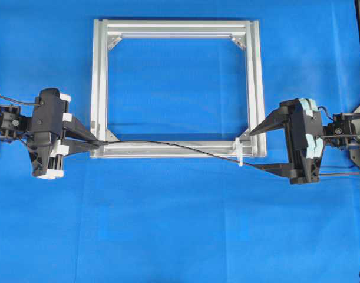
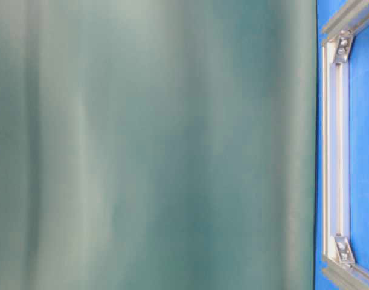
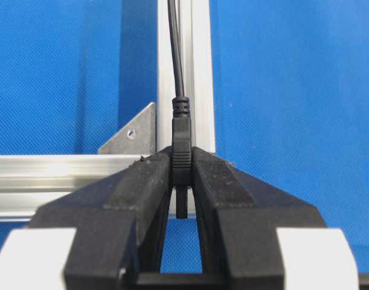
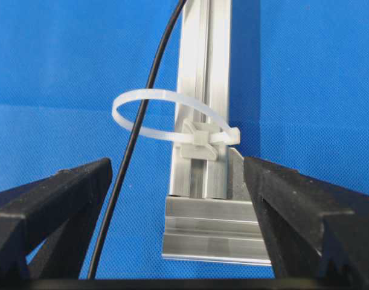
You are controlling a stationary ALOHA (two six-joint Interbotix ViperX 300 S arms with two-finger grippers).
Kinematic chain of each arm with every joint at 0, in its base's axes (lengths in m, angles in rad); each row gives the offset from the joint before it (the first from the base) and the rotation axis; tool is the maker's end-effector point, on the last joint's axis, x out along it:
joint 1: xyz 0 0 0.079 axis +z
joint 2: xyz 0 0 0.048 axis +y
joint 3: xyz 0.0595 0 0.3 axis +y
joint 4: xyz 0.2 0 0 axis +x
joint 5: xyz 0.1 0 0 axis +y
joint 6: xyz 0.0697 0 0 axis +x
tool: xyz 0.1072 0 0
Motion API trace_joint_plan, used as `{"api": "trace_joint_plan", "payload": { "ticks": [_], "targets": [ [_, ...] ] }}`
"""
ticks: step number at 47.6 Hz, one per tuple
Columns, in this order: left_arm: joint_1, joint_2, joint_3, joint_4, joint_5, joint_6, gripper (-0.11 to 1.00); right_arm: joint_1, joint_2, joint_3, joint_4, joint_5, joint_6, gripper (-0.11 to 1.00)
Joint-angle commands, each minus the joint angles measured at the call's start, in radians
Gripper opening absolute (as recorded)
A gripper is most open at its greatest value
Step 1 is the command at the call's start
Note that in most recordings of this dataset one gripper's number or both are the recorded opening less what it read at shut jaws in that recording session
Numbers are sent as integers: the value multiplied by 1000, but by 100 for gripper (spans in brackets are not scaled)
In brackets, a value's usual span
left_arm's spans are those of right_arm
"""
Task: Insert the wire through the string loop located on the right side.
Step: 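Pull the cable leftward through the loop with the left gripper, then release the cable with the left gripper and hold both grippers open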
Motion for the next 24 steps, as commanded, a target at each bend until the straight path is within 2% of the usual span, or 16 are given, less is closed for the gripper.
{"api": "trace_joint_plan", "payload": {
  "ticks": [1, 24],
  "targets": [
    [-3, 3, -9, 2, 0, -2, 8, -2, -9, -12, 2, -8, -2, 92],
    [-35, 25, -12, 2, 91, -6, 8, -2, -9, -17, 3, -8, 0, 92]
  ]
}}
